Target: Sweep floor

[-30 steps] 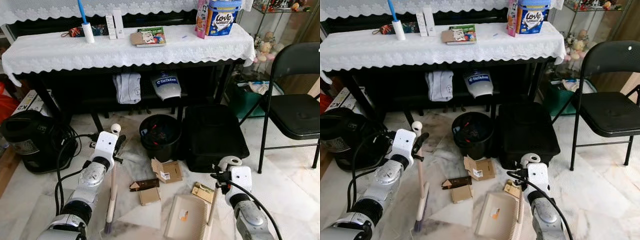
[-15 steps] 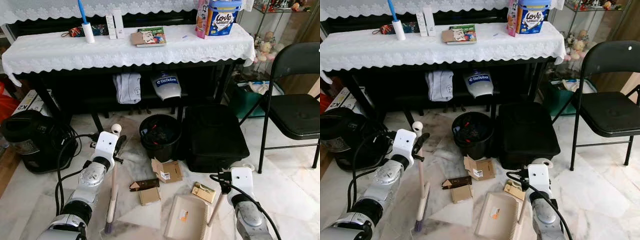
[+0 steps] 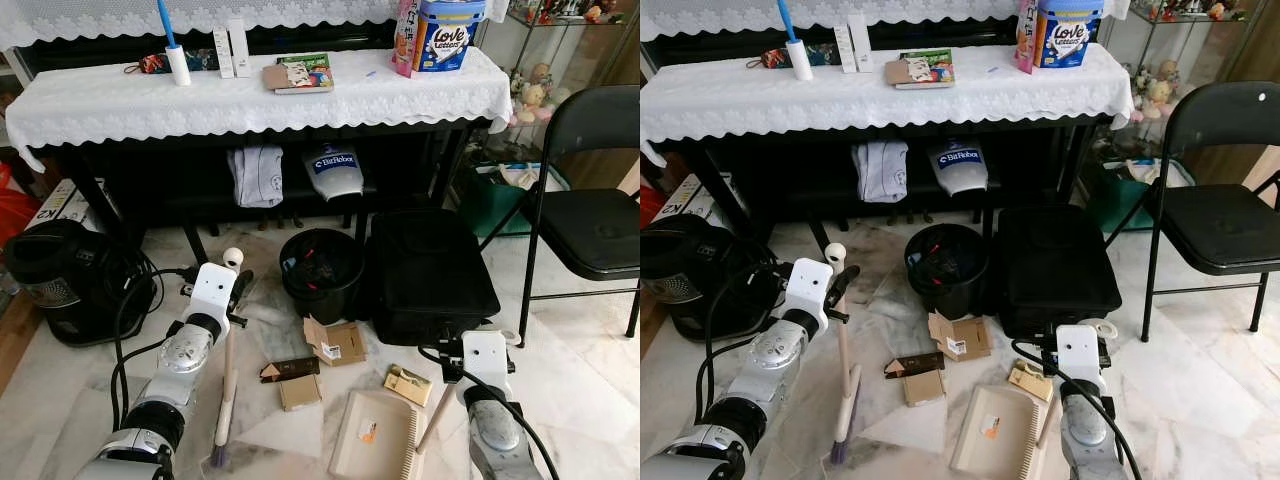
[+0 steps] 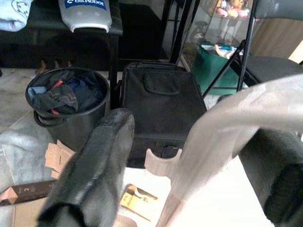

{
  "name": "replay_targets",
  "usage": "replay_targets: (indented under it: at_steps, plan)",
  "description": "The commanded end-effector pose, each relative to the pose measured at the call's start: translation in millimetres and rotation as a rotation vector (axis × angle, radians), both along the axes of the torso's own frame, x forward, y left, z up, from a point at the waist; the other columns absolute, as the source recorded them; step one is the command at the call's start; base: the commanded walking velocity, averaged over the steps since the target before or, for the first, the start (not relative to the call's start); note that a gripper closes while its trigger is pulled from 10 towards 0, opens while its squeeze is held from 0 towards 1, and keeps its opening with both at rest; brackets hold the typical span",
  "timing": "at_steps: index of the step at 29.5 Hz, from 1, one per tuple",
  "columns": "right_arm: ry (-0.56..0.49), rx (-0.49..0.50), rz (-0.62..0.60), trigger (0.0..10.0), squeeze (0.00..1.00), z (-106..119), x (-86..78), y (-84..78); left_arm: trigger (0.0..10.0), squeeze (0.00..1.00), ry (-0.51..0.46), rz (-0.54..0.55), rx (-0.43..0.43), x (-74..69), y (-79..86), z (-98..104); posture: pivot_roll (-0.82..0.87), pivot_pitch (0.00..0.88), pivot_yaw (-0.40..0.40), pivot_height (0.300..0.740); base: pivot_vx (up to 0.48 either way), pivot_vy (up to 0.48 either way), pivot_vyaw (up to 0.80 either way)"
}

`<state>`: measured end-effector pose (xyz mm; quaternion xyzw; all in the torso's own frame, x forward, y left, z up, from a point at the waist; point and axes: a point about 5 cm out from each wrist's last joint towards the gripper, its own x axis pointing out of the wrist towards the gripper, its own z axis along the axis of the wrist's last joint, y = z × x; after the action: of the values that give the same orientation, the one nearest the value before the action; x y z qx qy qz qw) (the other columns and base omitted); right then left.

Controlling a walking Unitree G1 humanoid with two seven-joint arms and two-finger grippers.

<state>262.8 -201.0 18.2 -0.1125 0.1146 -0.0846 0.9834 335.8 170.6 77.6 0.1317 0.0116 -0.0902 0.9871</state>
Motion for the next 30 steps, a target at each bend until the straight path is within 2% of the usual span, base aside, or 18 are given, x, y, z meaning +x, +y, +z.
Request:
replay_targets:
  at_steps: [1, 30]
  plan:
    - [0.01, -0.01, 0.011, 0.0, 0.0, -2.0, -0.3, 1.4, 10.0, 0.0, -0.034, 0.009, -0.007, 2.3, 2.3, 6.8, -0.13, 0.0, 0.046, 0.74, 0.0, 0.0, 0.0]
    - [0.041, 0.026, 0.019, 0.0, 0.0, -8.4, -2.4, 5.3, 10.0, 0.0, -0.03, -0.001, -0.006, 2.7, 2.2, 7.3, -0.12, 0.017, 0.047, 0.74, 0.0, 0.0, 0.0]
